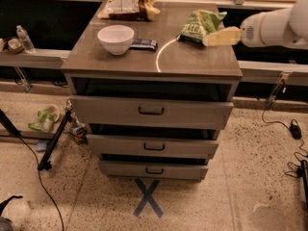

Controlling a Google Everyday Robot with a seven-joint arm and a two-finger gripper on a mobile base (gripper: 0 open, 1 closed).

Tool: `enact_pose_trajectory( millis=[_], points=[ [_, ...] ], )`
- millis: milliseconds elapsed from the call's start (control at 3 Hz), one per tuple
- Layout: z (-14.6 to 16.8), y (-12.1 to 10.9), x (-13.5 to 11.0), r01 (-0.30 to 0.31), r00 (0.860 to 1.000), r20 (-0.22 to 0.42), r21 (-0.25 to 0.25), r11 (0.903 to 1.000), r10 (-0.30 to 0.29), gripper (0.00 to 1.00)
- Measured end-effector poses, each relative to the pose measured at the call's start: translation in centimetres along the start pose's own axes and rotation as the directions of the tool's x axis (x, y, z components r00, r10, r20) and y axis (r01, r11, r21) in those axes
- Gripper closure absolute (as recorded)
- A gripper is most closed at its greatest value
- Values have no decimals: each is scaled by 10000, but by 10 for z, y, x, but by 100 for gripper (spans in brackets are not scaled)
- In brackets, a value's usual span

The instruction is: Place green jalapeno chip bag into white bowl

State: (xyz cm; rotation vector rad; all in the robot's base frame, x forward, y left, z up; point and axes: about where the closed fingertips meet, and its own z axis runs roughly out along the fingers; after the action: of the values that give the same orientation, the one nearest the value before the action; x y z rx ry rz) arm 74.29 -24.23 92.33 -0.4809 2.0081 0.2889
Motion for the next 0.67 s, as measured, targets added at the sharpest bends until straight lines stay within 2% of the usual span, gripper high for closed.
enact_pose_trajectory(
  millis=[333, 667],
  points=[
    [37, 2, -26, -26, 9985, 540, 77, 10000, 21, 0],
    [104, 10, -46, -230, 9980, 577, -279, 9993, 245, 0]
  ],
)
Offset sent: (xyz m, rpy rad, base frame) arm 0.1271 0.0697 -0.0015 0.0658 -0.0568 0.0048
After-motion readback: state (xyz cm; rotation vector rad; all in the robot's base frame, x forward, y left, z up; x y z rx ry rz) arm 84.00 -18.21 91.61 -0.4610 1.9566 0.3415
